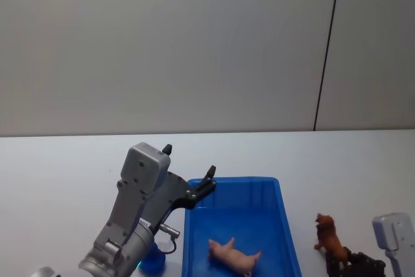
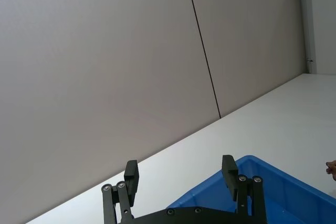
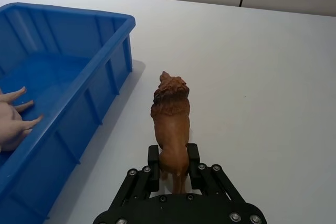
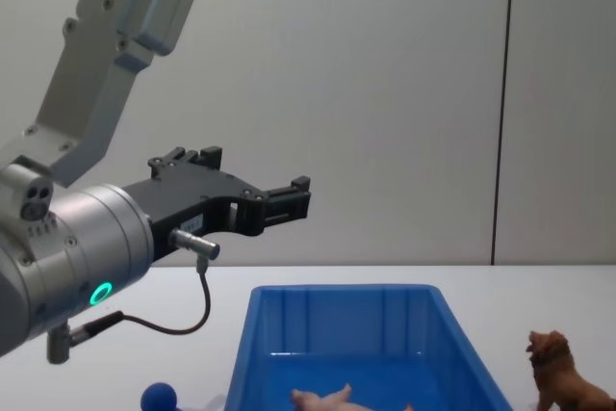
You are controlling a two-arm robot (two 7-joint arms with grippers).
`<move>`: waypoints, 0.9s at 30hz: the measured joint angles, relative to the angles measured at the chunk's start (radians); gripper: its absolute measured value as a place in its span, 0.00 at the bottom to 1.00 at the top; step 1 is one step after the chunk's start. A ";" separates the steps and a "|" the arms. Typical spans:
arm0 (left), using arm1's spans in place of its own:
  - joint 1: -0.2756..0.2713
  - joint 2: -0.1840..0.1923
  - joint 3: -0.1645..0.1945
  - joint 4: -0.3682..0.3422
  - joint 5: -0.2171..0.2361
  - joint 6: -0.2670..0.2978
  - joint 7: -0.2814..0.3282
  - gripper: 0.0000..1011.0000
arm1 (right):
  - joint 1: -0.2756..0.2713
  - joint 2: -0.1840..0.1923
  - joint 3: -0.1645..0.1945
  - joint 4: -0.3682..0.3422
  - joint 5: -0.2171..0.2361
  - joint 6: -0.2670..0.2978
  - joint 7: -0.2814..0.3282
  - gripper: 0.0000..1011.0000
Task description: Pick up the two dolls from the table and place them into the box.
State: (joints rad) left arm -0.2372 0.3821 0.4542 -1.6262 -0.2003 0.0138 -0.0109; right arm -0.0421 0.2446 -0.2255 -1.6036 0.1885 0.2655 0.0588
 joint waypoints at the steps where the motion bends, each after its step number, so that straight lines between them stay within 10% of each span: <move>1: 0.000 0.000 0.000 0.000 0.000 0.000 0.000 0.99 | 0.000 0.000 0.000 -0.001 -0.001 -0.002 -0.001 0.31; 27: 0.000 0.000 0.000 0.000 0.000 0.000 0.000 0.99 | 0.051 -0.009 0.003 -0.089 -0.010 -0.128 0.123 0.29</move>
State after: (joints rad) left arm -0.2372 0.3821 0.4542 -1.6262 -0.2004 0.0138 -0.0109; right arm 0.0085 0.2357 -0.2224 -1.6928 0.1785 0.1379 0.1819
